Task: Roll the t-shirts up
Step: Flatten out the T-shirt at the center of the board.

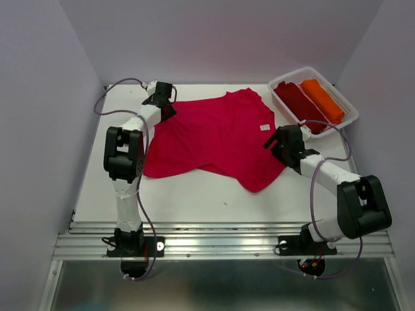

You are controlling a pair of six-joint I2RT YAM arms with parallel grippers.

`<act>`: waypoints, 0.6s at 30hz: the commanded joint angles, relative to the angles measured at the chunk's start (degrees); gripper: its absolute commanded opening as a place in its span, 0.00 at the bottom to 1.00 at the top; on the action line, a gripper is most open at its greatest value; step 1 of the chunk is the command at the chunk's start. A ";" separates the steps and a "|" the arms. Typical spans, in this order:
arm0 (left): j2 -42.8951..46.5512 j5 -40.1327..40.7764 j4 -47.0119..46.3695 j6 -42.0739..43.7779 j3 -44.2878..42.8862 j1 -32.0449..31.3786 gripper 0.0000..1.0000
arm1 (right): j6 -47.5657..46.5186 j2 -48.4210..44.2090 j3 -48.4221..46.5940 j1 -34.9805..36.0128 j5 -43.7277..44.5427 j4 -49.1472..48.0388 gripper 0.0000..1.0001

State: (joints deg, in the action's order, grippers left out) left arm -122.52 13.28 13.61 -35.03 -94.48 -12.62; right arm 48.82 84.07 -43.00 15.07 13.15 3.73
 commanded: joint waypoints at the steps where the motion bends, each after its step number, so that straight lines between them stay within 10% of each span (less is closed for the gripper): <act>1: 11.21 4.74 3.53 5.14 -3.00 0.32 0.42 | -1.70 -6.98 -3.31 0.49 3.55 2.59 0.84; 6: 22.73 8.95 6.95 1.04 7.95 0.93 0.63 | -5.83 -13.82 -2.88 0.49 3.21 6.99 0.84; 18: 44.02 5.90 15.05 -10.67 37.95 1.90 0.71 | -5.93 -26.86 8.19 0.49 -1.19 11.83 0.84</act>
State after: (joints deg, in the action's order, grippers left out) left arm -83.92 19.81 23.40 -41.04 -62.11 -11.11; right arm 42.94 58.98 -36.32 15.07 13.04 14.76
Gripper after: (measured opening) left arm 0.710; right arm 0.839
